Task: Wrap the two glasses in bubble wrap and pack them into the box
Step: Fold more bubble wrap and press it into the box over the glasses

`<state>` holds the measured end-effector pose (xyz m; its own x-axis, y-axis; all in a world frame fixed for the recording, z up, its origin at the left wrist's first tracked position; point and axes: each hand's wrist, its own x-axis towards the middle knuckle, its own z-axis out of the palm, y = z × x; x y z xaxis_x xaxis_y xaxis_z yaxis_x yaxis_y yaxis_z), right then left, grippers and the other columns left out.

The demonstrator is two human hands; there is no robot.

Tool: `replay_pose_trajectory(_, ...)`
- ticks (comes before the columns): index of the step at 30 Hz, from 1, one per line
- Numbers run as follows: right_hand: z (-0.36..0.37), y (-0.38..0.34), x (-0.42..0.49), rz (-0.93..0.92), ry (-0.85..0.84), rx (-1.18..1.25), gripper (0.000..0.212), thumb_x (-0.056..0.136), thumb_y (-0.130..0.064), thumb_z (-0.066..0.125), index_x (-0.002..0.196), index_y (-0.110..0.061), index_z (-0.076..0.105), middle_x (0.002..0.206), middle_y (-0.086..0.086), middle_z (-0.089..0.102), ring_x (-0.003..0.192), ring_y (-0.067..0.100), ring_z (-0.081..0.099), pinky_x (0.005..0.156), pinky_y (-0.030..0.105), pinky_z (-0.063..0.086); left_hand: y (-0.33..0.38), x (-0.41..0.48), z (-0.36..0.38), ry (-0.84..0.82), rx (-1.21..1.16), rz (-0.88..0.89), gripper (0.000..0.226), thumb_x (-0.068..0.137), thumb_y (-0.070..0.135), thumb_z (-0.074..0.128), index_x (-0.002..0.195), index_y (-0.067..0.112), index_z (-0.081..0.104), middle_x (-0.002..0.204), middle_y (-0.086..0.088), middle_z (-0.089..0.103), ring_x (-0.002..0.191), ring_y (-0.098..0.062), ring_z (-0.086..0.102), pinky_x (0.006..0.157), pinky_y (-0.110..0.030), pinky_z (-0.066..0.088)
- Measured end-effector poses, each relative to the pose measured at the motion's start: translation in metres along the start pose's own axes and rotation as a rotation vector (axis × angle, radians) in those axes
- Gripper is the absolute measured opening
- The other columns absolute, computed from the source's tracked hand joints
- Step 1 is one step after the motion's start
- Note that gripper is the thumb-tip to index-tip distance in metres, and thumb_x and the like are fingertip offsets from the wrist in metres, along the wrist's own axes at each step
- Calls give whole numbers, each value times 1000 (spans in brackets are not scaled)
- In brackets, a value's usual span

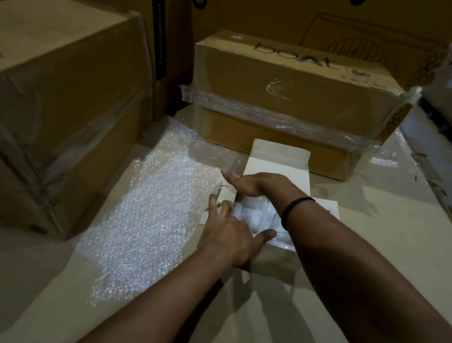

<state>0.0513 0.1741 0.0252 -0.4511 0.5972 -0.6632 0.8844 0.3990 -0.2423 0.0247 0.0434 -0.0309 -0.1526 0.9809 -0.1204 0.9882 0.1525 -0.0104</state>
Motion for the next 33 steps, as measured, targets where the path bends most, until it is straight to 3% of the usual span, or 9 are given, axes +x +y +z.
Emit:
replay_pose_trajectory(4, 3, 4, -22, -86, 168, 124, 90, 93, -67, -3, 145, -9, 43, 147, 11, 48, 142, 30, 32, 113, 46, 22, -10, -11, 9, 93, -98, 37, 98, 85, 76, -5, 130, 19, 61, 151, -6, 42, 142, -26, 24, 113, -54, -13)
replay_pose_trajectory(8, 15, 20, -40, -208, 529, 332, 89, 93, -67, 2, 122, -14, 68, 138, 12, 56, 126, 28, 50, 97, 35, 34, -47, -60, 46, 539, -427, 167, 34, 93, 35, 44, 110, 22, 70, 135, 0, 58, 127, -24, 47, 107, -40, 20)
replay_pose_trajectory(10, 31, 24, -48, -262, 656, 475, 82, 95, -65, 9, 120, -14, 68, 132, 9, 61, 122, 25, 55, 98, 36, 40, -73, -81, 66, 707, -517, 41, 29, 82, 18, 57, 105, 23, 73, 124, 2, 63, 117, -21, 53, 100, -37, 29)
replay_pose_trajectory(14, 112, 4, -63, -415, 904, 651, 40, 103, -39, 41, 107, -10, 69, 104, 8, 71, 97, 23, 64, 88, 41, 51, -128, -98, 92, 520, -376, -277, 28, 78, 25, 65, 104, 25, 74, 121, 3, 65, 114, -23, 56, 97, -43, 31)
replay_pose_trajectory(18, 206, -23, -53, -490, 843, 462, 38, 94, -42, 44, 117, -22, 65, 113, -1, 69, 102, 17, 63, 94, 33, 49, -157, -95, 84, 268, -306, -314, 13, 77, 31, 60, 78, 26, 71, 87, 9, 69, 89, -21, 66, 79, -35, 42)
replay_pose_trajectory(21, 243, -27, -35, -366, 698, 105, 58, 97, -48, 36, 149, -22, 35, 156, 6, 33, 145, 23, 26, 116, 30, 14, -165, -88, 72, 340, -308, -324, 13, 86, 27, 63, 85, 24, 76, 88, 1, 74, 88, -26, 66, 79, -34, 45)
replay_pose_trajectory(24, 257, -26, -31, -253, 685, -75, 75, 91, -60, 12, 155, -21, 18, 164, 3, 10, 150, 18, 2, 117, 32, -7, -172, -85, 64, 476, -422, -287, 14, 90, 28, 65, 94, 24, 77, 92, 0, 76, 88, -27, 68, 79, -36, 50)
replay_pose_trajectory(29, 259, -28, -33, -236, 711, -78, 75, 91, -59, 8, 154, -21, 21, 163, 2, 14, 150, 16, 4, 117, 31, -7, -173, -96, 57, 734, -515, -169, 15, 92, 27, 63, 94, 19, 76, 86, 0, 75, 75, -25, 65, 64, -34, 51)
replay_pose_trajectory(33, 253, -31, -40, -298, 735, 93, 57, 99, -47, 25, 148, -21, 37, 157, 1, 31, 146, 17, 21, 117, 30, 7, -158, -119, 68, 735, -564, -65, 26, 92, 35, 55, 96, 21, 76, 89, 5, 74, 75, -18, 65, 64, -31, 52)
